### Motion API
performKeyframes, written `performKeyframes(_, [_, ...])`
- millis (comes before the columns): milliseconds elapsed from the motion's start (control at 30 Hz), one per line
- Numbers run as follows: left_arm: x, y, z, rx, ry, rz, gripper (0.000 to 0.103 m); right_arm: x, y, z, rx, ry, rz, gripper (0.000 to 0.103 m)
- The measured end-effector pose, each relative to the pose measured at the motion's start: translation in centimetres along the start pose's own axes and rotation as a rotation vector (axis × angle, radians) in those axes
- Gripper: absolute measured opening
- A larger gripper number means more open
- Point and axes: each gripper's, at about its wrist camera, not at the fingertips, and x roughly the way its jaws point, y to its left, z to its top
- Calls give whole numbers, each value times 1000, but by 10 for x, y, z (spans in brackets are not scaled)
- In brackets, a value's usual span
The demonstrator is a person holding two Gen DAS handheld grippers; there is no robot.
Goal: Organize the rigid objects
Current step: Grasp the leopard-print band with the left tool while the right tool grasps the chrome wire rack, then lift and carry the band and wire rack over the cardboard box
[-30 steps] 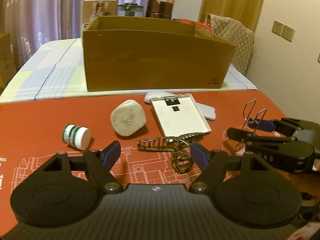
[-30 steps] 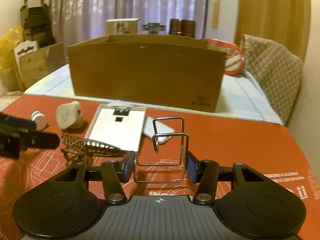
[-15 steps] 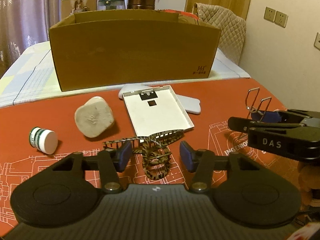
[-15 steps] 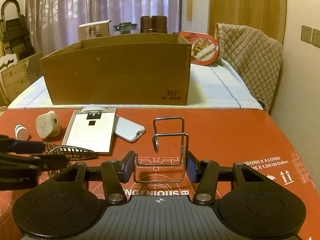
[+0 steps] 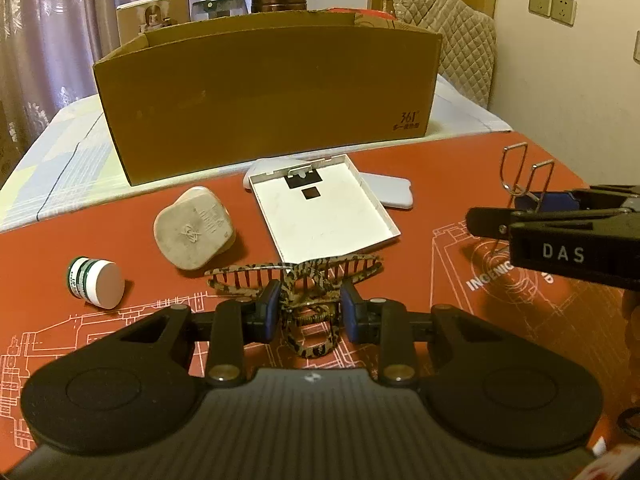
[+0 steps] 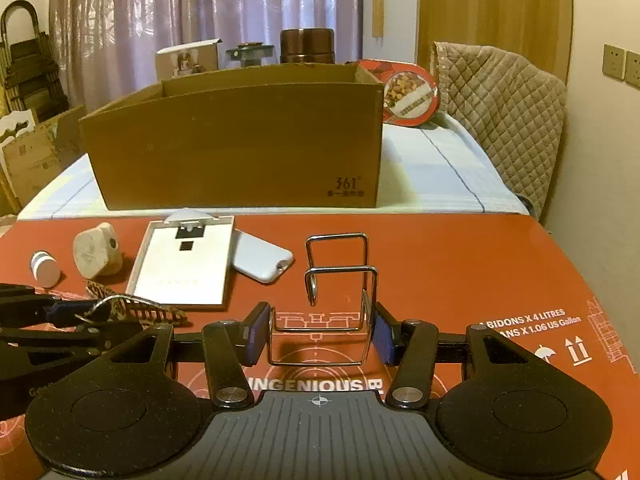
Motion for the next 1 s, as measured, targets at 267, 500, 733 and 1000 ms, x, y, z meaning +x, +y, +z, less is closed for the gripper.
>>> performKeyframes(267, [-22, 0, 6, -10, -15, -24, 26, -14, 9, 10, 0, -26, 34, 49])
performKeyframes(500, [-42, 1, 15, -21, -44, -28, 26, -32, 13, 27, 10, -63, 57, 49])
performKeyframes(733, [-60, 3, 33, -29, -89, -33, 26, -51, 10, 46, 14, -112, 58, 49])
performKeyframes(1000, [-75, 7, 44, -38, -124, -36, 26, -63, 10, 52, -4, -123, 57, 49])
